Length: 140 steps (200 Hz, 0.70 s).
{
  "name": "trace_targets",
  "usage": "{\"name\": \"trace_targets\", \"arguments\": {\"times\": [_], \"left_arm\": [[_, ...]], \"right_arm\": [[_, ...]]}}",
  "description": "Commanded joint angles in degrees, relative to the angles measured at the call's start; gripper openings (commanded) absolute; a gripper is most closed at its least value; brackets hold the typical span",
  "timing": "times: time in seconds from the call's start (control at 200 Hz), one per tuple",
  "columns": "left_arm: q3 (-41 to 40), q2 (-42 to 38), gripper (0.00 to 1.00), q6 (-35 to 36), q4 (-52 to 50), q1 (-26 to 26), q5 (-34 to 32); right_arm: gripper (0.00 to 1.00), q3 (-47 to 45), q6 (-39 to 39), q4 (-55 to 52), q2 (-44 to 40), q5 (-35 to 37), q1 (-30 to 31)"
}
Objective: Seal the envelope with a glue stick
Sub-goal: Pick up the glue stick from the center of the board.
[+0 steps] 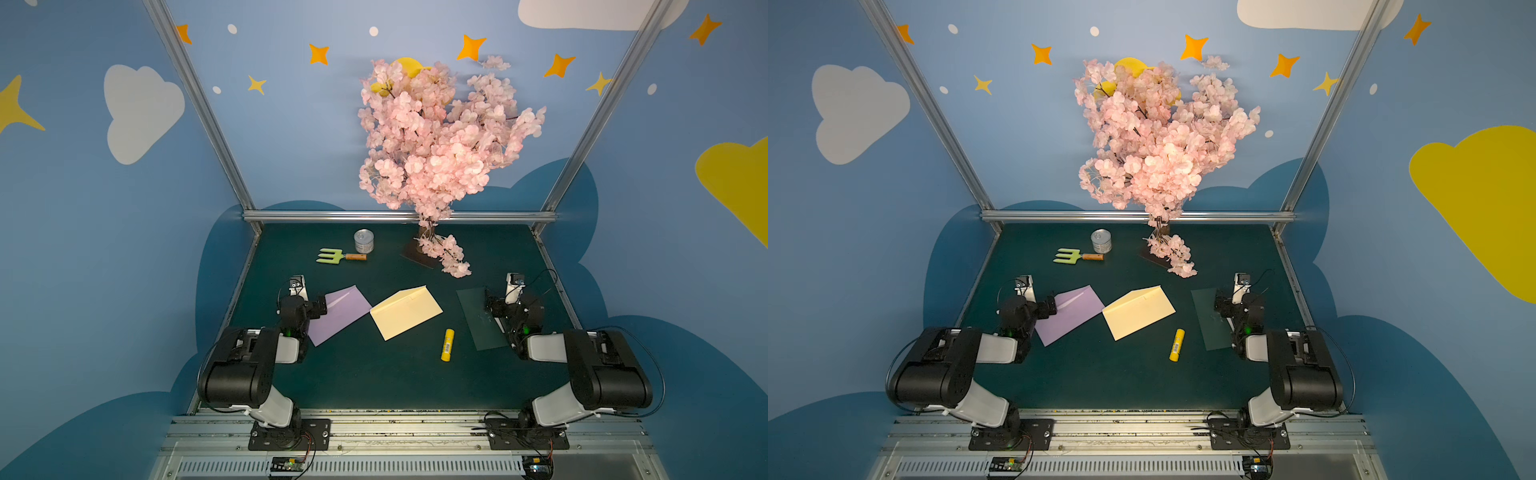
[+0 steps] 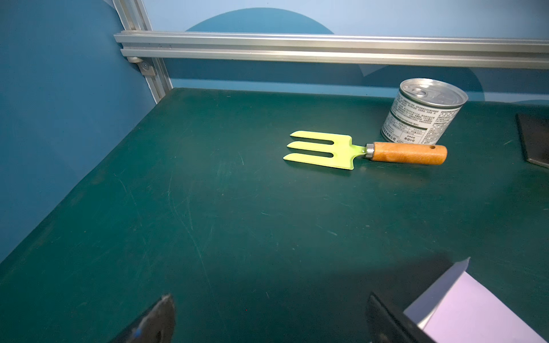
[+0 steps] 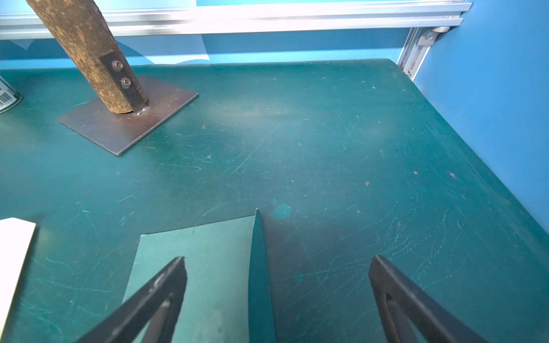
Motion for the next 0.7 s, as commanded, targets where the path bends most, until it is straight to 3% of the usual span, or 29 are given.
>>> {"name": "trace_targets", "arguments": {"times": [0.0,0.185,0.305,0.436,0.551,0.696], "left_arm": [[1.3,0.3,1.00,0.4,1.2,0.0,-0.2],[1.4,-2.5,1.00,-0.4,-1.3,0.8,0.0],[5.4,-10.2,1.00,-1.3,-16.1,1.1,0.6],[14.1,-15.7,1.00,-1.8,-36.1,0.9,1.8],[17.5,-19.6,1.00,-4.9,-43.1,0.6,3.7],[22.2,-21.2,0.97,-9.5,-52.3,0.0,13.1]], "right_arm": [[0.98,1.2,0.2,1.2,0.7,-0.9,-0.1],[0.98,1.5,0.4,-2.4,-3.2,-0.1,0.0],[0.98,4.1,-0.4,-11.3,-9.2,0.1,0.5],[0.98,10.6,0.9,-27.3,-14.6,-0.7,1.5],[0.98,18.2,3.1,-40.6,-16.9,-2.6,3.2],[0.98,30.4,12.4,-62.7,-15.9,-1.6,8.0]]}}
